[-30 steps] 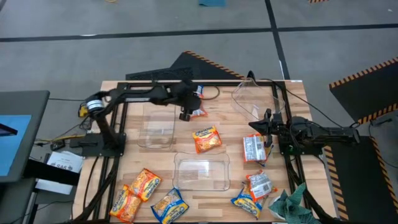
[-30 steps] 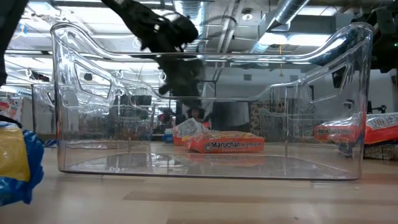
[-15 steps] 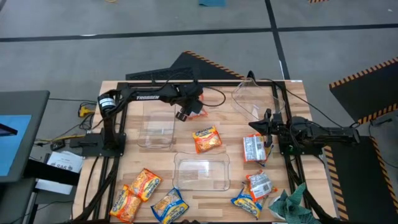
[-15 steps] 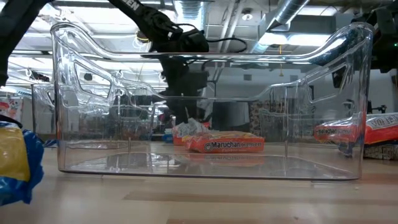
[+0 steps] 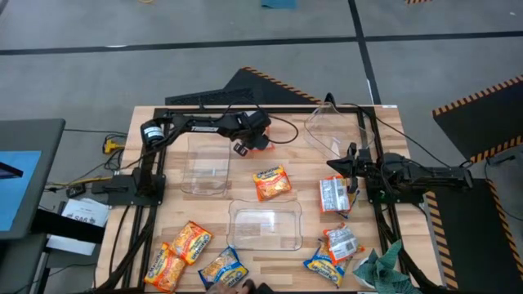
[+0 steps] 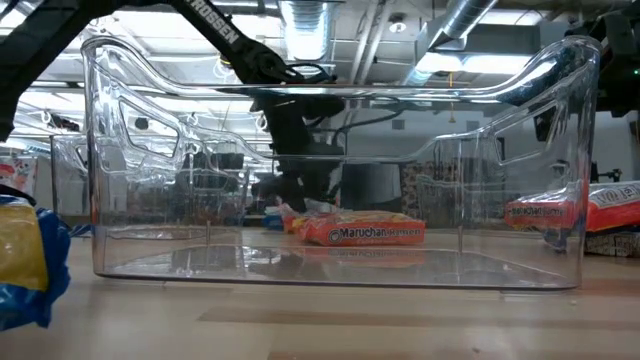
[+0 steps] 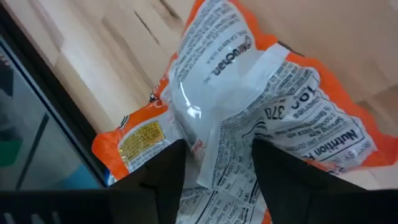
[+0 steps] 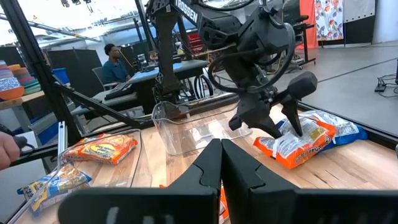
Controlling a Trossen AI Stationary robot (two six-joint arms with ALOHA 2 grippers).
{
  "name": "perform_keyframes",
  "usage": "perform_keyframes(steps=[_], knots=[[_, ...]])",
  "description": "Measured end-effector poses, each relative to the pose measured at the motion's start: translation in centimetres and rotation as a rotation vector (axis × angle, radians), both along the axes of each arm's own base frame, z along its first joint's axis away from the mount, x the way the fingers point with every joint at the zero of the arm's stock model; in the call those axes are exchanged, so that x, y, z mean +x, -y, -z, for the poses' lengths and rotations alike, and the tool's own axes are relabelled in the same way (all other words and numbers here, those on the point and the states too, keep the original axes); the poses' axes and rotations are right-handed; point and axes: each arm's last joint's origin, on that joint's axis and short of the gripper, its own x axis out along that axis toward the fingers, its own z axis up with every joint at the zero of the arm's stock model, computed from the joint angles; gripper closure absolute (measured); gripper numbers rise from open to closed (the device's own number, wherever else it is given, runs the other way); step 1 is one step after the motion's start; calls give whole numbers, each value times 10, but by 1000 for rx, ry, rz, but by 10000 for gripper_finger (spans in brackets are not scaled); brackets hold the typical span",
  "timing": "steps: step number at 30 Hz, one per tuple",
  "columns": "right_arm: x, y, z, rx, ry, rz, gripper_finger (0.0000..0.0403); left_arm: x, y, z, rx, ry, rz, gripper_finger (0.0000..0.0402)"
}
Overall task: Sort Maruchan noodles
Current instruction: Put the orange noodle pack into the middle transparent bin
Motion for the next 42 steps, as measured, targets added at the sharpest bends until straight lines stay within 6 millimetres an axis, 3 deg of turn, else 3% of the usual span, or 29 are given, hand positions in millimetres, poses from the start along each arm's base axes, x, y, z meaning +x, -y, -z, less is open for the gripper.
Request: perform_keyframes(steps=[3, 6, 10, 15, 20, 25, 28, 32, 37, 42], knots=[[0, 0, 0, 0, 0, 0, 372, 1, 5, -5, 29, -9, -20, 305], [0, 0, 0, 0, 0, 0, 372, 6, 9, -24, 14, 22, -73, 383], [0, 0, 0, 0, 0, 0, 372, 12, 19, -66, -12, 107, -145, 399], [0, 0, 0, 0, 1, 0, 372, 4, 45, -136, 7, 258, -183, 401], [0, 0, 0, 0, 1, 1, 372, -36, 80, -200, 31, 400, -270, 401], [0, 0, 0, 0, 1, 0, 372, -92, 121, -238, -118, 498, -435, 401], [0, 0, 0, 0, 1, 1, 372, -119, 146, -243, -159, 505, -523, 402], [0, 0, 0, 0, 2, 0, 372, -147, 175, -232, -226, 484, -607, 401], [0, 0, 0, 0, 1, 0, 372, -159, 195, -189, -260, 414, -659, 401], [0, 0, 0, 0, 1, 0, 372, -160, 199, -132, -254, 292, -684, 401]])
